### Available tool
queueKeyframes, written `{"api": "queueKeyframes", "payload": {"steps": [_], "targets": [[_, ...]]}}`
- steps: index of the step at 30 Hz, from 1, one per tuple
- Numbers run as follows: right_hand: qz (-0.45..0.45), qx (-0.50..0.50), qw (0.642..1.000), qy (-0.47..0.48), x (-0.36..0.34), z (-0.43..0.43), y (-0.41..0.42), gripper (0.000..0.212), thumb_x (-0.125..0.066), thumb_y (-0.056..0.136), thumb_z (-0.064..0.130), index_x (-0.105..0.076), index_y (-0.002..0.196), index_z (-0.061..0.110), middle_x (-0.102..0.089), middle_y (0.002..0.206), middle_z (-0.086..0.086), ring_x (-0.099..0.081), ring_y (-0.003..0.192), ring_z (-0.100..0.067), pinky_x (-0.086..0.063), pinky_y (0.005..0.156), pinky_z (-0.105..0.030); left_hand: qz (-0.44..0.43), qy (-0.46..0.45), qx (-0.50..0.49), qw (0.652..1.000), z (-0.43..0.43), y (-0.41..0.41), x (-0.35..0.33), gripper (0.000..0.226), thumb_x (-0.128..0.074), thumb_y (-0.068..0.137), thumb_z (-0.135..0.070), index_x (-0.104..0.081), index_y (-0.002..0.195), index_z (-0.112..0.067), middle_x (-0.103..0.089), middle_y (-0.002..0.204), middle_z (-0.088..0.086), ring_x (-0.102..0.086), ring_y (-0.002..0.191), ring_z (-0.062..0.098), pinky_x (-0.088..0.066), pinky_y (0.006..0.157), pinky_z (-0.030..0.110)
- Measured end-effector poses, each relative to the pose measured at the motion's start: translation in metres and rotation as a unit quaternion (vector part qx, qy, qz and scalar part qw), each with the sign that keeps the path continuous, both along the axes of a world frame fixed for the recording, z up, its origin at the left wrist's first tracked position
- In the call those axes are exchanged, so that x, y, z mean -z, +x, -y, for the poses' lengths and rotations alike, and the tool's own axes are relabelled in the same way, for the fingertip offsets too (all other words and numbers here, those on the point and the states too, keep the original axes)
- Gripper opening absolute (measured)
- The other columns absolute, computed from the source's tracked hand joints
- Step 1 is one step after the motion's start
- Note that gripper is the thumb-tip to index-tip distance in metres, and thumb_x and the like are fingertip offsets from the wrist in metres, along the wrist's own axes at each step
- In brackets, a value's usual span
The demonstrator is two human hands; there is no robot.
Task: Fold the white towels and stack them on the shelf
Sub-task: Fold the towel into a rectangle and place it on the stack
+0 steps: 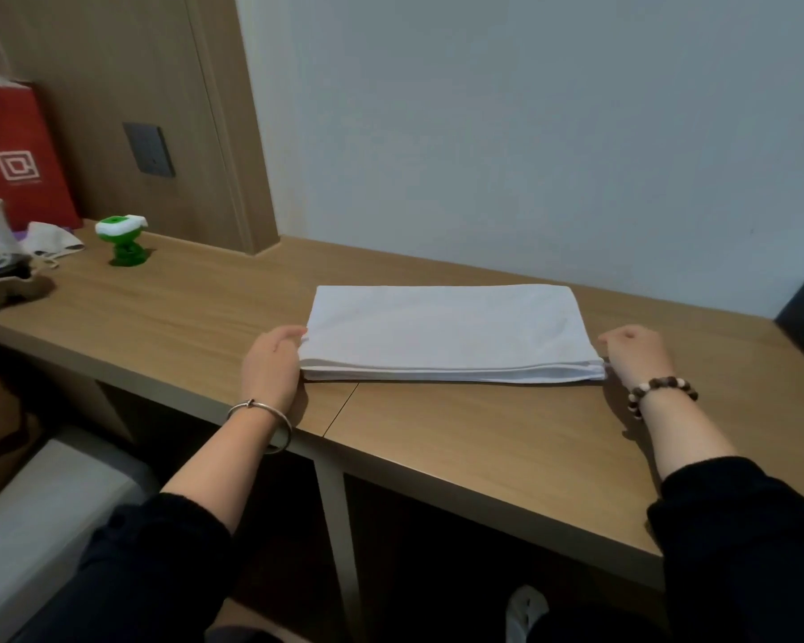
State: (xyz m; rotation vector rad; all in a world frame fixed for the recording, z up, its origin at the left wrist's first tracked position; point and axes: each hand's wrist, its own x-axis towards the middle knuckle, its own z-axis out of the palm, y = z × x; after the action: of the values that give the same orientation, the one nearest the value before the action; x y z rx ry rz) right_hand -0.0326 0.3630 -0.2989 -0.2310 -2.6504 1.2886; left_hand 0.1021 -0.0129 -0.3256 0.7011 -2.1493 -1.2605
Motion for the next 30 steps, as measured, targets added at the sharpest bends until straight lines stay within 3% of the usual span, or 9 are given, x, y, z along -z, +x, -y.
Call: {"api": "queueKeyframes", "payload": {"steps": [3,6,8,12,16,24,30], "targets": [[0.028,-0.010,0.999,0.039,-0.001,-0.002,0.000,0.044,-0.040,0.092,0.021,-0.064,0.090,-0.016,-0.064,0.096,-0.032,-0.060,0.088,-0.044,-0.049,0.079,-0.044,0.050,-0.064,-0.021,0.996,-0.003,-0.006,-0.001,0.033,-0.036,0.091,-0.017,-0.066,0.105,-0.015,-0.063,0.105,0.006,-0.052,0.089,0.023,-0.039,0.069,0.032],[0.035,-0.030,0.996,0.083,0.000,0.003,0.002,0.048,-0.044,0.092,0.029,-0.049,0.052,0.002,-0.046,0.054,-0.016,-0.042,0.053,-0.028,-0.032,0.053,-0.033,0.065,-0.050,-0.039,0.996,-0.007,-0.006,-0.003,0.029,-0.040,0.092,-0.027,-0.063,0.107,-0.017,-0.061,0.097,0.002,-0.053,0.087,0.024,-0.037,0.068,0.031],[0.045,-0.037,0.993,0.102,0.002,0.004,0.003,0.051,-0.047,0.091,0.032,-0.036,0.046,0.011,-0.032,0.046,-0.006,-0.031,0.047,-0.022,-0.022,0.050,-0.031,0.078,-0.060,-0.039,0.994,-0.009,-0.004,-0.002,0.028,-0.045,0.090,-0.031,-0.061,0.111,-0.020,-0.061,0.100,0.002,-0.057,0.090,0.026,-0.042,0.073,0.032],[0.055,-0.055,0.988,0.133,0.003,0.003,0.001,0.046,-0.054,0.088,0.027,-0.035,0.048,0.013,-0.029,0.046,-0.004,-0.030,0.046,-0.022,-0.022,0.049,-0.029,0.066,-0.068,-0.011,0.995,-0.006,-0.001,0.000,0.028,-0.055,0.085,-0.025,-0.062,0.113,-0.025,-0.057,0.088,-0.001,-0.060,0.080,0.024,-0.043,0.068,0.031],[0.011,-0.025,0.997,0.071,0.003,0.001,0.000,0.037,-0.051,0.085,0.016,-0.039,0.051,0.013,-0.036,0.050,-0.005,-0.031,0.051,-0.023,-0.023,0.051,-0.030,0.038,-0.075,0.012,0.996,-0.004,0.003,0.001,0.025,-0.060,0.082,-0.019,-0.064,0.106,-0.027,-0.053,0.077,-0.004,-0.055,0.069,0.015,-0.038,0.056,0.025],[-0.004,-0.024,0.989,0.143,0.010,0.007,0.003,0.025,-0.057,0.081,0.018,-0.049,0.060,0.009,-0.043,0.058,-0.007,-0.040,0.054,-0.023,-0.031,0.052,-0.027,0.011,-0.069,0.025,0.997,-0.003,0.006,0.001,0.019,-0.065,0.082,-0.019,-0.067,0.099,-0.028,-0.056,0.076,-0.004,-0.053,0.068,0.009,-0.038,0.059,0.021],[0.003,-0.031,0.998,0.050,0.010,0.004,0.000,0.012,-0.061,0.079,0.011,-0.062,0.068,0.006,-0.059,0.067,-0.008,-0.051,0.063,-0.022,-0.038,0.055,-0.025,-0.001,-0.058,0.018,0.998,-0.001,0.003,0.003,0.018,-0.067,0.082,-0.021,-0.067,0.098,-0.028,-0.055,0.075,-0.005,-0.052,0.067,0.008,-0.037,0.059,0.019]]}}
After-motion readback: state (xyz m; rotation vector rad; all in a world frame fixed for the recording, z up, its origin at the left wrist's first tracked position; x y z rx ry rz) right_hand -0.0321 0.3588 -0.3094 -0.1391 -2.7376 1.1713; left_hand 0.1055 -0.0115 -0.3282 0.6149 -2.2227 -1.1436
